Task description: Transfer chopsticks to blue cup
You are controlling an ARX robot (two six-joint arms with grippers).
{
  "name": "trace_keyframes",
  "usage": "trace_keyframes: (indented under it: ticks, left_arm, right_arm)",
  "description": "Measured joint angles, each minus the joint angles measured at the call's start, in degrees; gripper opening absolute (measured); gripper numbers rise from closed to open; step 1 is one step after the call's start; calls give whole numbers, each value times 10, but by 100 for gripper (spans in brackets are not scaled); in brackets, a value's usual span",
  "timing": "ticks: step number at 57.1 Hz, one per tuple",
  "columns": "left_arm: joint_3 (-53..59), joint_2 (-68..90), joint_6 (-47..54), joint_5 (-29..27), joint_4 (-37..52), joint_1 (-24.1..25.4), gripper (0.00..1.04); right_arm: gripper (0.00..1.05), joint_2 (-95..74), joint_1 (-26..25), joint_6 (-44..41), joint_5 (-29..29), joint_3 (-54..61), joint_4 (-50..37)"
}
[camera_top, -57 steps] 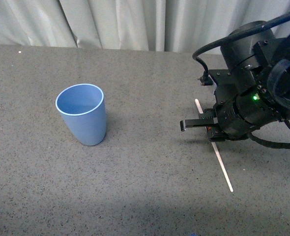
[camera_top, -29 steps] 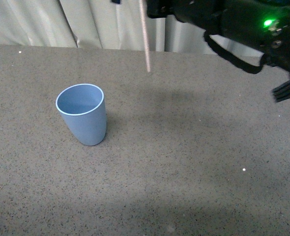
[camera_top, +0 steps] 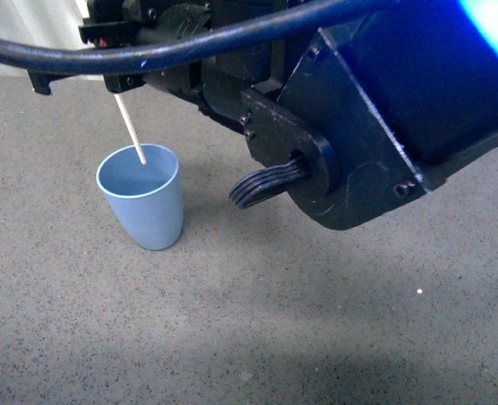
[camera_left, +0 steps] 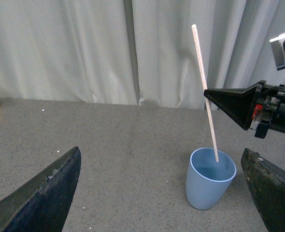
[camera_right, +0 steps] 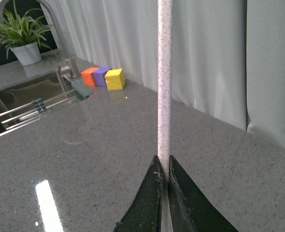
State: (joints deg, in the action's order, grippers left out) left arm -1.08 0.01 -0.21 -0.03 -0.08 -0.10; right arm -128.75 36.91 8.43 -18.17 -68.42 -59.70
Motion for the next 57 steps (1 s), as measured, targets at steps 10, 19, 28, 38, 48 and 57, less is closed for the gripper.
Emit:
trace_keyframes:
  ticks: [10,19,28,38,48,57]
  left_arm:
    - [0,0,0,0,0,0,98]
    - [0,0,0,0,0,0,98]
    - [0,0,0,0,0,0,98]
    - [0,0,0,0,0,0,98]
    - [0,0,0,0,0,0,98]
    - [0,0,0,0,0,0,98]
  right_arm:
    - [1,-24,0,-13,-5,-5,2]
    - [1,-29,-3,-23,-25,3,2]
    - [30,-28,-9,-19,-32,20,-3]
    - [69,6,-21,-9,-18,59,-19]
    - [95,123,-54,8,103,174,-4]
    - [95,197,-93,-2,175,273,25]
